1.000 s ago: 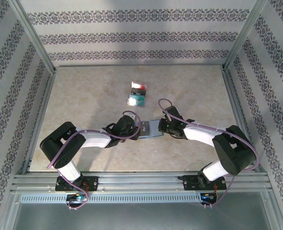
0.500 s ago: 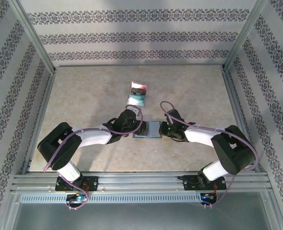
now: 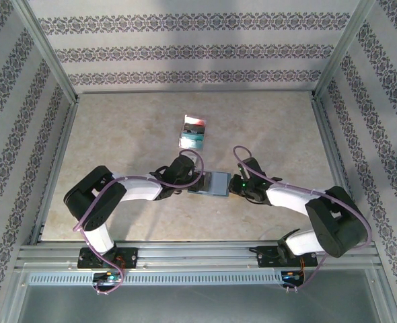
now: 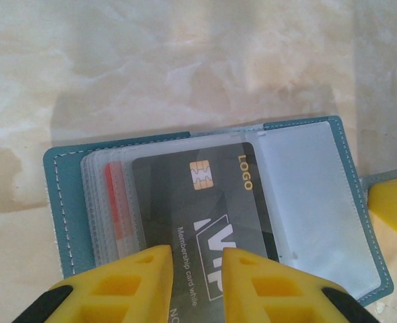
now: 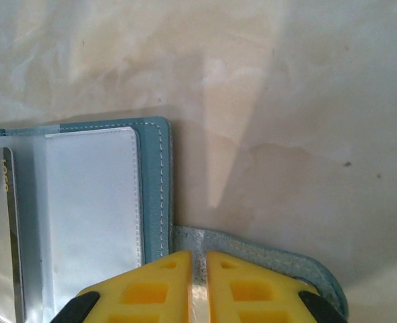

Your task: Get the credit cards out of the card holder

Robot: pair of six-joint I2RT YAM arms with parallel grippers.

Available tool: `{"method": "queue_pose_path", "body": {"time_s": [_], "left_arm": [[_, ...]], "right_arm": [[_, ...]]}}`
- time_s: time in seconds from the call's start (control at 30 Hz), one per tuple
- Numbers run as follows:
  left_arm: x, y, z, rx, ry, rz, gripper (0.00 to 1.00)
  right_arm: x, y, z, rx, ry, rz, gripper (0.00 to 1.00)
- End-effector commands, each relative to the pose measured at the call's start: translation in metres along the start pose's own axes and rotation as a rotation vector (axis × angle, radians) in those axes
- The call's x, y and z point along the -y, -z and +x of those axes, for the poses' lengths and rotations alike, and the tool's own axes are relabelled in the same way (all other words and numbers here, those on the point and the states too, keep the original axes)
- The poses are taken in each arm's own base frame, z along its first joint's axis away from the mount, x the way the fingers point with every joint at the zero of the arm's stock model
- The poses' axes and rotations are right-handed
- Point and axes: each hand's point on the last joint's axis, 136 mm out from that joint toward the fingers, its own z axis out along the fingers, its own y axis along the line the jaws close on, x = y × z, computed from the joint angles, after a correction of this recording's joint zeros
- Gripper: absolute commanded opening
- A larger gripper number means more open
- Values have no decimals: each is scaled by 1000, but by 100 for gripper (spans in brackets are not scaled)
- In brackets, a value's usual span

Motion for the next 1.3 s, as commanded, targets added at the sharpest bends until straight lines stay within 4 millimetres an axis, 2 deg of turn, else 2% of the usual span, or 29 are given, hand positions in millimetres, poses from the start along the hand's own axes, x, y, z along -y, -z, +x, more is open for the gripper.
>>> {"method": "queue_pose_path", "body": {"time_s": [0.0,0.23,0.37,0.5,0.63,0.73,0.8,0.9,1.03,1.27], "left_arm": [[-11,1,33,-94,52,10,25],[-4,6,46,-103,78,39,23],[-7,9,40,-75,80,22,26],[-2,18,25,-32,61,12,33],[-4,35,8,34,50,-23,41],[-10,44,2,63,41,-65,42],[-14,45,5,52,37,-89,39],[-20,38,12,27,41,-108,30],[-17,23,18,-16,37,-86,22],[-12,8,18,-45,15,-66,15]], "right_arm": [[6,7,7,-20,-31,-3,15],[-2,34,6,22,-42,-55,17],[-24,54,-2,68,-3,-139,22],[-51,61,-2,46,67,-210,25],[-73,50,1,-8,145,-227,25],[-87,38,2,-44,175,-238,25],[-95,31,0,-54,193,-244,25],[-100,19,-3,-70,196,-239,25],[-101,1,-1,-115,179,-234,25],[-100,-19,4,-163,142,-240,24]]}}
